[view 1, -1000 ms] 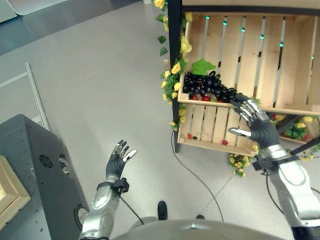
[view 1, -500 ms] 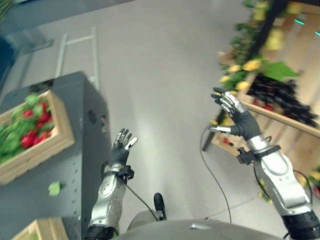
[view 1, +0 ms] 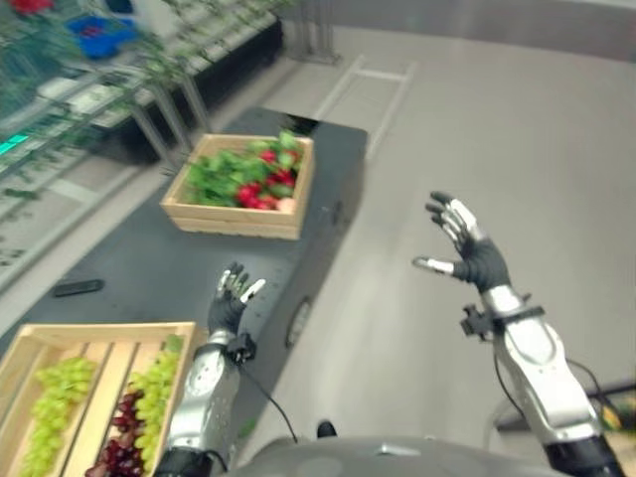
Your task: Pick up the fruits from the basket on one side to the basket on the other side
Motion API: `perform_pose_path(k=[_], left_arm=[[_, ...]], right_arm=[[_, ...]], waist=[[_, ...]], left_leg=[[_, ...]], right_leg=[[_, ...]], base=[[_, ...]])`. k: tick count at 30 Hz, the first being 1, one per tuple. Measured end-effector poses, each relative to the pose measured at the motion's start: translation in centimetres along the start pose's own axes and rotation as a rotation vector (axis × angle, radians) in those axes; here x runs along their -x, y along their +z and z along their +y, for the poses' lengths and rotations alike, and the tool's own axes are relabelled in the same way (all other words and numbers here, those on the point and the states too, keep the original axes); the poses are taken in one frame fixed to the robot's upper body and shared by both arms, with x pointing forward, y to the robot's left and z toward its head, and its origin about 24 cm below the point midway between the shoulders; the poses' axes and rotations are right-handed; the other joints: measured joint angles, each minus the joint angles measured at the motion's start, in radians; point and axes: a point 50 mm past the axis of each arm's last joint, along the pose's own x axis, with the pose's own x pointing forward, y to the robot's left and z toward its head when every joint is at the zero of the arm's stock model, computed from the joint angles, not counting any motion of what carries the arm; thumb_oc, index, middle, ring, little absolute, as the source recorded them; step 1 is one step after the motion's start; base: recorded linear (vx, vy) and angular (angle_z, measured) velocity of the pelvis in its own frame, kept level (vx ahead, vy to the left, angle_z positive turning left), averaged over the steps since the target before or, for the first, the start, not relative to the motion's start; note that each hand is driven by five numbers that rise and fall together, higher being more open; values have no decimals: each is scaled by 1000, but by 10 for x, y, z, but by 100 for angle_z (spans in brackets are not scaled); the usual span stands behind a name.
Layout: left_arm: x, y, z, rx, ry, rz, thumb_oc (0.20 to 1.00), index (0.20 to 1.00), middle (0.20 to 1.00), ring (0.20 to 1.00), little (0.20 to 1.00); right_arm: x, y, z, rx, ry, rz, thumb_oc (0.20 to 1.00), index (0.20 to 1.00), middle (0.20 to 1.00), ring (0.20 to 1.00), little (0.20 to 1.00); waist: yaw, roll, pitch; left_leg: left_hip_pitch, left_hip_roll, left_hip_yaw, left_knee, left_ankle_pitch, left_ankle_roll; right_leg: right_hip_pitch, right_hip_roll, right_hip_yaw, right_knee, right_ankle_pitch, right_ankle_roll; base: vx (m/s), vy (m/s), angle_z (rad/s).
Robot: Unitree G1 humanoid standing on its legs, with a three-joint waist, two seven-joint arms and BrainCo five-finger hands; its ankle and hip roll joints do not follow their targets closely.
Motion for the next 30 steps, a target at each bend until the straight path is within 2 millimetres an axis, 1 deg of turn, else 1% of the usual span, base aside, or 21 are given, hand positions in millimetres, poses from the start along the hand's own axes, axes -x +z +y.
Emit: perform_pose_path(k=[1, 2, 3, 5, 6, 7, 8, 9, 10, 12, 13, 14, 15, 16, 17, 18, 20, 21, 23, 26, 30], left_arm=[[-6, 7, -6, -23, -32, -23, 1000, 1000, 1000, 1000, 1000], [-8, 13, -9, -32, -50, -49, 1000, 1000, 1000, 1000, 1000], [-10, 19, -9, -32, -47, -86, 1000, 1000, 1000, 1000, 1000], [-7, 15, -5, -33, -29, -69, 1000, 1000, 1000, 1000, 1000], [-2, 6, 0, -42, -12, -36, 1000, 1000, 1000, 1000, 1000], [-2, 2, 1, -43, -2, -19, 1000, 1000, 1000, 1000, 1000], [-2, 1, 3, -48, 1, -12, 1000, 1000, 1000, 1000, 1000], [2, -2, 8, -61, 10, 0, 1000, 1000, 1000, 1000, 1000], [5, -5, 10, -55, 19, 12, 1000, 1000, 1000, 1000, 1000], [17, -14, 15, -48, 43, 44, 1000, 1000, 1000, 1000, 1000], [20, -14, 17, -29, 59, 32, 1000, 1000, 1000, 1000, 1000], [23, -14, 17, -9, 69, 26, 1000, 1000, 1000, 1000, 1000], [25, -11, 19, 5, 82, 8, 1000, 1000, 1000, 1000, 1000], [29, -6, 17, 19, 72, -19, 1000, 1000, 1000, 1000, 1000], [30, -8, 19, 19, 74, -13, 1000, 1000, 1000, 1000, 1000], [31, -16, 17, 50, 87, 20, 1000, 1000, 1000, 1000, 1000], [30, -20, 10, 88, 86, 30, 1000, 1000, 1000, 1000, 1000], [21, -15, 0, 103, 51, 6, 1000, 1000, 1000, 1000, 1000], [13, -11, -2, 105, 39, -11, 1000, 1000, 1000, 1000, 1000], [18, -15, 2, 103, 52, 3, 1000, 1000, 1000, 1000, 1000], [23, -19, 5, 125, 63, 22, 1000, 1000, 1000, 1000, 1000]], right_arm=[[3, -6, 0, -2, -15, 30, 1000, 1000, 1000, 1000, 1000], [5, -8, -1, -2, -24, 39, 1000, 1000, 1000, 1000, 1000], [5, -12, -2, -2, -33, 55, 1000, 1000, 1000, 1000, 1000], [4, -15, -3, -9, -51, 65, 1000, 1000, 1000, 1000, 1000], [5, -17, -4, -12, -68, 73, 1000, 1000, 1000, 1000, 1000], [7, -21, -6, -20, -93, 84, 1000, 1000, 1000, 1000, 1000], [9, -24, -7, -24, -107, 97, 1000, 1000, 1000, 1000, 1000], [15, -27, -12, -2, -115, 122, 1000, 1000, 1000, 1000, 1000], [17, -29, -17, 21, -120, 139, 1000, 1000, 1000, 1000, 1000], [18, -36, -22, 36, -124, 172, 1000, 1000, 1000, 1000, 1000], [11, -33, -23, 36, -112, 145, 1000, 1000, 1000, 1000, 1000], [5, -31, -23, 34, -108, 130, 1000, 1000, 1000, 1000, 1000], [4, -30, -23, 33, -102, 126, 1000, 1000, 1000, 1000, 1000], [8, -30, -25, 37, -104, 128, 1000, 1000, 1000, 1000, 1000], [8, -32, -26, 38, -102, 135, 1000, 1000, 1000, 1000, 1000], [8, -36, -28, 41, -109, 152, 1000, 1000, 1000, 1000, 1000], [15, -38, -31, 47, -129, 174, 1000, 1000, 1000, 1000, 1000], [22, -40, -35, 56, -157, 194, 1000, 1000, 1000, 1000, 1000], [20, -39, -35, 60, -180, 182, 1000, 1000, 1000, 1000, 1000], [19, -39, -34, 50, -194, 174, 1000, 1000, 1000, 1000, 1000], [23, -42, -32, 37, -201, 193, 1000, 1000, 1000, 1000, 1000]], waist=[[-75, 36, 21], [-85, 4, 20], [-67, -60, 15], [-81, -75, 9], [-66, -79, 7], [-56, -76, 9], [-58, -78, 9], [-85, -110, 10], [-87, -113, 9], [-31, -93, -4], [-5, -56, -13], [21, -32, -20], [32, -18, -26], [10, -59, -38], [19, -65, -39], [45, -38, -37], [25, -16, -34], [-12, -26, -32], [-24, -27, -32], [-8, -30, -35], [-5, -24, -36]], left_leg=[[-17, 31, -102, -17, 30, -8], [-5, 12, -97, -40, 33, -11], [14, -31, -122, -55, 29, -14], [2, -26, -141, -39, 19, -24], [2, -27, -216, -29, 1, -42], [-7, -21, -280, 3, -18, -57], [-16, -15, -311, 18, -30, -66], [22, -30, -349, 6, -21, -110], [53, -29, -348, -7, -27, -119], [90, 10, -328, -25, -61, -115], [75, 52, -312, -22, -77, -114], [62, 94, -290, -39, -75, -124], [53, 128, -279, -46, -75, -125], [62, 101, -300, -45, -71, -136], [73, 106, -302, -47, -80, -150], [67, 132, -318, -35, -77, -147], [24, 145, -289, -3, -50, -171], [-37, 148, -114, 17, -48, -186], [-64, 165, 177, 16, -45, -179], [-42, 150, 113, 8, -43, -178], [3, 184, 90, -11, -18, -156]], right_leg=[[-116, 163, 116, -40, -29, 11], [-167, 137, 110, -54, -29, 20], [-253, 115, 145, -145, -25, 27], [-273, 142, 220, -307, 6, 70], [-269, 205, 347, -441, 26, 115], [-238, 263, 471, -538, 26, 129], [-213, 277, 512, -608, 38, 143], [-186, 227, 400, -645, 128, 124], [-182, 207, 337, -625, 182, 135], [-170, 223, 288, -615, 211, 141], [-165, 236, 225, -646, 210, 151], [-195, 260, 216, -588, 196, 110], [-235, 277, 209, -447, 172, 39], [-194, 226, 207, -406, 106, 70], [-166, 220, 203, -437, 113, 2], [-122, 231, 182, -491, 130, -20], [-68, 206, 95, -556, 158, -45], [-27, 160, -7, -620, 168, -54], [27, 145, -99, -709, 186, -53], [52, 149, -138, -747, 196, -50], [48, 148, -181, -720, 198, -39]], base=[[121, -151, 245], [174, -201, 260], [77, -141, 145], [135, -160, 132], [164, -201, 143], [113, -232, 152], [23, -198, 226], [42, -281, 227], [66, -341, 202], [67, -263, 50], [13, -190, 5], [10, -192, 2], [-31, -185, 46], [-55, -148, 62], [-134, -118, 68], [-118, 1, 38], [-175, 34, 119], [-184, 18, 185], [-111, 2, 138], [-56, 40, 42], [-44, 130, 32]])
